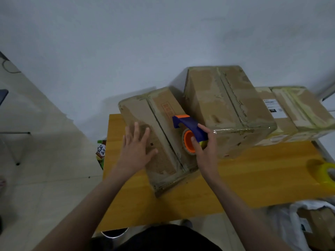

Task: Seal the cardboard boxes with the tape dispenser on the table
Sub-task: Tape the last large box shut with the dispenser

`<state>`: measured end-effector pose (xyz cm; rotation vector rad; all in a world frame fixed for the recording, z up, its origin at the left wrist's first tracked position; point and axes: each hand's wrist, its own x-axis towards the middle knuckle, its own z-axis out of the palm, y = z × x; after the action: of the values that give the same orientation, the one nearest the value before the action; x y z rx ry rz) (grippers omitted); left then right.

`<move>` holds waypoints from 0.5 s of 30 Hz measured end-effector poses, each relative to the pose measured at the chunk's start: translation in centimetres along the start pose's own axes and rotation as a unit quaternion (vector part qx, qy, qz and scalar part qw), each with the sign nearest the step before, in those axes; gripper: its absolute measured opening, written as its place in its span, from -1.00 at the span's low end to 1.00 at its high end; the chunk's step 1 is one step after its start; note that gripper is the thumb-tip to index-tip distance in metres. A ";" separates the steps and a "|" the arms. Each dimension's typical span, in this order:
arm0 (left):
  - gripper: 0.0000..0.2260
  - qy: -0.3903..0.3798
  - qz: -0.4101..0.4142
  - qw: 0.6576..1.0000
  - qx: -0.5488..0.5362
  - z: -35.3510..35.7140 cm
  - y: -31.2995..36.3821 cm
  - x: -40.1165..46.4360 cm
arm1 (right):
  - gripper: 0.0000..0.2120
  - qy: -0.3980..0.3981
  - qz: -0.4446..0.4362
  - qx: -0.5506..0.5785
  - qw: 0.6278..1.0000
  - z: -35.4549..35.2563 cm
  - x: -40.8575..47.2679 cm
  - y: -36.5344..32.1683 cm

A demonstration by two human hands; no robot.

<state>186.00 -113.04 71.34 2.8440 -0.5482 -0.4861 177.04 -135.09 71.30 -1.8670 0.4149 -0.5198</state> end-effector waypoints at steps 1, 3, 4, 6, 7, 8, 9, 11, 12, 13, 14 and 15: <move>-0.06 -0.016 -0.010 0.999 -0.027 0.5 1.1 -1.3 | -0.61 0.010 0.004 0.005 1.000 0.2 -0.1 -0.1; 0.18 -0.072 -0.028 0.995 -0.063 1.7 2.6 -3.5 | -0.62 0.017 -0.004 -0.003 1.000 0.6 -0.2 -0.3; 0.27 -0.088 -0.033 0.994 -0.062 2.2 2.9 -3.8 | -0.62 0.018 -0.011 -0.013 1.000 0.9 -0.2 -0.5; 0.34 -0.100 -0.036 0.992 -0.060 2.2 2.8 -3.0 | -0.63 0.020 -0.020 -0.027 0.999 1.3 0.0 -0.7; 0.35 -0.107 -0.034 0.992 -0.063 1.8 2.6 -2.3 | -0.63 0.021 -0.021 -0.029 0.999 1.5 0.1 -0.8; 0.35 -0.113 -0.030 0.991 -0.066 1.3 2.3 -1.5 | -0.63 0.020 -0.021 -0.031 0.999 1.7 0.3 -1.0; 0.35 -0.117 -0.024 0.991 -0.066 0.7 1.9 -0.8 | -0.62 0.019 -0.019 -0.034 0.999 2.1 0.4 -1.0; 0.34 -0.123 -0.008 0.991 -0.056 -0.4 1.1 0.7 | -0.59 0.017 -0.012 -0.050 0.999 2.8 0.5 -1.1; 0.34 -0.128 -0.001 0.991 -0.049 -0.8 0.7 1.4 | -0.58 0.018 -0.005 -0.057 0.998 3.2 0.5 -1.1; 0.35 -0.133 0.003 0.990 -0.041 -1.2 0.3 2.1 | -0.56 0.021 0.002 -0.066 0.998 3.5 0.6 -1.1; 0.36 -0.136 0.006 0.990 -0.033 -1.6 0.1 2.8 | -0.56 0.025 0.009 -0.078 0.997 3.7 0.8 -1.1; 0.36 -0.139 0.008 0.990 -0.025 -1.8 -0.2 3.4 | -0.56 0.027 0.018 -0.094 0.995 3.8 0.9 -1.2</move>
<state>189.69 -113.95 72.04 2.7388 -0.5956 -0.8879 179.91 -132.15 71.41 -2.0248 0.5480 -0.5241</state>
